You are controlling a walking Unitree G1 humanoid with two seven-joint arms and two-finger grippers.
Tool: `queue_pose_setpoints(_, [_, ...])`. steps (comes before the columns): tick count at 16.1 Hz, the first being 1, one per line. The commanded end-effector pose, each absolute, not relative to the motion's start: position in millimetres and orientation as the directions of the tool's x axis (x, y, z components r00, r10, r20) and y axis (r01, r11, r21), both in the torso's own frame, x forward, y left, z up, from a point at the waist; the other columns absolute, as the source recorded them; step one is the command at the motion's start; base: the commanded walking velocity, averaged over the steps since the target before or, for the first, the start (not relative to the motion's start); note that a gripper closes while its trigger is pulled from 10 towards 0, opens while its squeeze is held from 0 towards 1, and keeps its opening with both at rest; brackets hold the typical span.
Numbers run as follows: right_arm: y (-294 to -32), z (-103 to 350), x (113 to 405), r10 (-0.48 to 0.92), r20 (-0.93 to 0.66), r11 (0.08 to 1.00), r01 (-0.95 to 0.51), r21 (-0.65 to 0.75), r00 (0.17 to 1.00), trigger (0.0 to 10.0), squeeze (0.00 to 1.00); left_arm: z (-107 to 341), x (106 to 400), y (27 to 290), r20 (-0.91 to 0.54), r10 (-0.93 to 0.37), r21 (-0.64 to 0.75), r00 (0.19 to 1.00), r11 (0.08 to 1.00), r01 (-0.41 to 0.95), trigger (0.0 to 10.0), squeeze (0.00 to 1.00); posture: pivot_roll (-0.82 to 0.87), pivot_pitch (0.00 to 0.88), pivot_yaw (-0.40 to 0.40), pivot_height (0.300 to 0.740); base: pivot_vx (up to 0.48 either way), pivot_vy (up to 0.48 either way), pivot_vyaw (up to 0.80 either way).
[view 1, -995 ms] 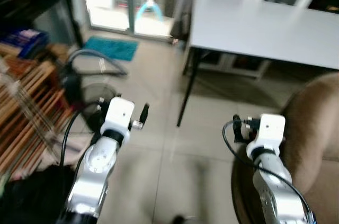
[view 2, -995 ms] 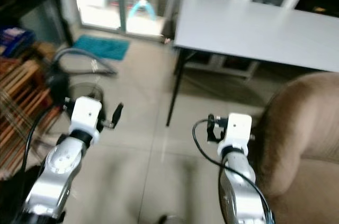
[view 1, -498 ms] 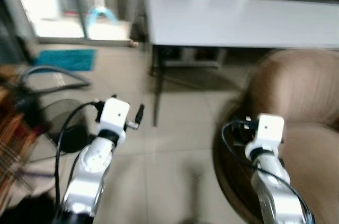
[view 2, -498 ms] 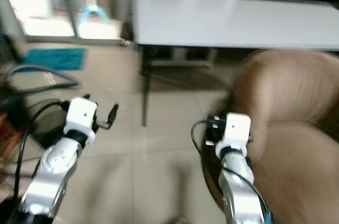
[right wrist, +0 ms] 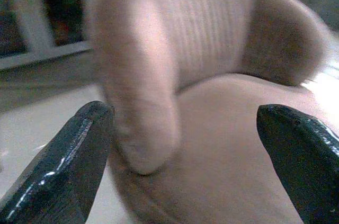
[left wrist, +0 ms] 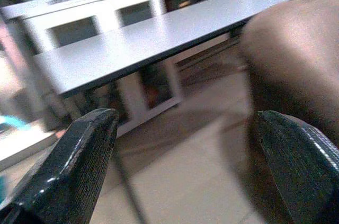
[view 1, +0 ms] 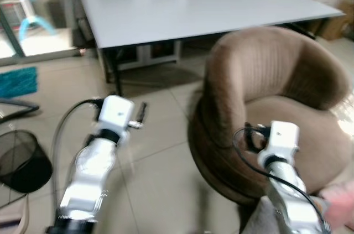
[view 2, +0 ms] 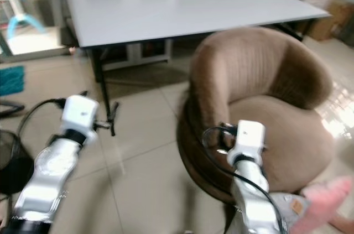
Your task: Move the pillow to the sofa from floor
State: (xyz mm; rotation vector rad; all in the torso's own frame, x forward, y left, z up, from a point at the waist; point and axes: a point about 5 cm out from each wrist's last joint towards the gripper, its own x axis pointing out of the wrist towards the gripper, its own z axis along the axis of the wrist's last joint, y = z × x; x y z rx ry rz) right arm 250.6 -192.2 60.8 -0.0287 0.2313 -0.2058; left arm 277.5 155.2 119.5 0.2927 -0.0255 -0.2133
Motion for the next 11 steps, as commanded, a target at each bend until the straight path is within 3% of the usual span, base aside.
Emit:
queue_pose_setpoints(1, [-190, 65, 253, -0.212, -0.202, 0.977, 0.205, -0.052, 0.956, 10.0, 0.00, 124, 278, 161, 0.001, -0.196, 0.290, 0.981, 0.939, 0.187, 10.0, 0.00, 0.03, 0.000, -0.044, 0.740, 0.000, 0.000, -0.80])
queue_pose_setpoints(11, [-189, 74, 251, -0.203, -0.192, 0.976, 0.183, -0.117, 0.960, 10.0, 0.00, 117, 285, 144, 0.002, -0.199, 0.247, 0.980, 0.950, 0.192, 10.0, 0.00, -0.03, 0.000, -0.024, 0.740, 0.000, 0.000, -0.80])
